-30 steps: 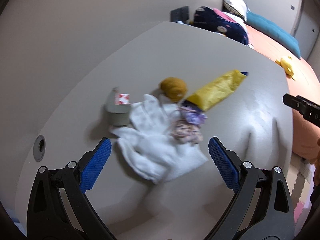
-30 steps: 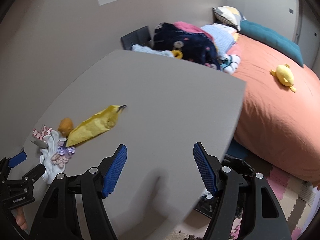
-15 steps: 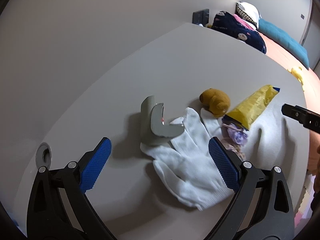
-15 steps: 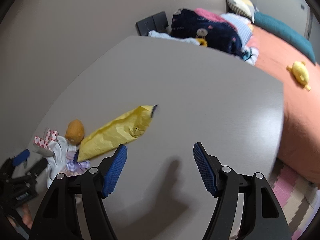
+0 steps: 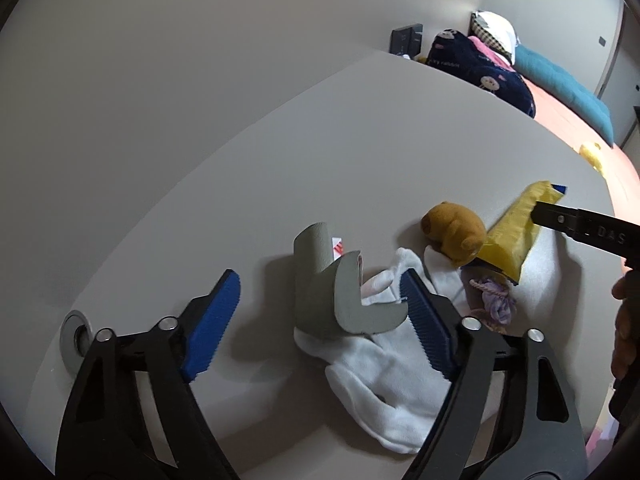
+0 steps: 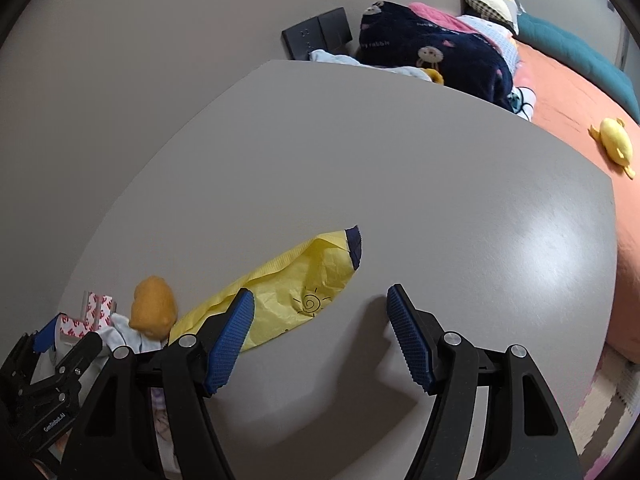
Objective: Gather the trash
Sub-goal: 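Grasp the grey foam corner piece with the left tool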
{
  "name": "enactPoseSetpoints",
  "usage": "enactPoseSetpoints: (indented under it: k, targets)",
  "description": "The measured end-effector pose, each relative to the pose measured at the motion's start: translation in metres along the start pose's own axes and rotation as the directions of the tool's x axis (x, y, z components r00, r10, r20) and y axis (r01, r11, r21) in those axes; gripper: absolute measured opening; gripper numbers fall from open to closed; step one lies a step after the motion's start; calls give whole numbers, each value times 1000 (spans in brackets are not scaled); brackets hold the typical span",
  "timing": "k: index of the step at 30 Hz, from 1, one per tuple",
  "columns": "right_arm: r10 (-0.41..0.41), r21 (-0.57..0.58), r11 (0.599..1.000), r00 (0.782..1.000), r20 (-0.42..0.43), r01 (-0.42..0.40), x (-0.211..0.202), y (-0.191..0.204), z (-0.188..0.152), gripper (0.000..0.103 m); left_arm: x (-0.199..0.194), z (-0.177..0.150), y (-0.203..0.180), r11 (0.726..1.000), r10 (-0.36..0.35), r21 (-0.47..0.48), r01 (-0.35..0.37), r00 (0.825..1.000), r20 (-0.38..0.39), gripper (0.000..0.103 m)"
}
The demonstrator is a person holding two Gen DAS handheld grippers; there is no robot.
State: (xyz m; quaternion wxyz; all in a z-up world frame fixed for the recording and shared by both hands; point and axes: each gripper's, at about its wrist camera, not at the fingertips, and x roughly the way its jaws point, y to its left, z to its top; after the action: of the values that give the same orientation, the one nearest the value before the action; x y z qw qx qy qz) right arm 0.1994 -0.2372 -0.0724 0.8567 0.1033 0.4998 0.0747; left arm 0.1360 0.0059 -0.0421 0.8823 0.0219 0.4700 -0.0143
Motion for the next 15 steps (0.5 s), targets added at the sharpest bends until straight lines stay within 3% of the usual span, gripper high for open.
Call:
enactPoseSetpoints:
  k: [2,4,6,7,9,15]
  targets:
    - [2,-1,1000,1000,3,-2,1,2,2,66,2,0,0,1000,-3,8,3,1000,-3,68]
    - [18,-3,1000,1000,1,-18,4,3,4,57,4,0,0,1000,-12,12,12,1000,-7,59]
    - [35,-17,999,999,-5,-35,5,5,5,35,6,0,-1,1000,-25,14,25,1000,-17,42]
    - [42,-23,999,999,-11,-42,5,7,6,30,7,0,0,999,-29,12,29,999,-22,40]
    - [46,-29,998,999,-19,-47,6,8,6,3,8,-1,1,1000,-29,7,29,999,-25,34]
    - [59,-33,998,998,-4,-59,-3,7,-1,1,-8,-4,7,1000,-15,-4,15,1000,26,32]
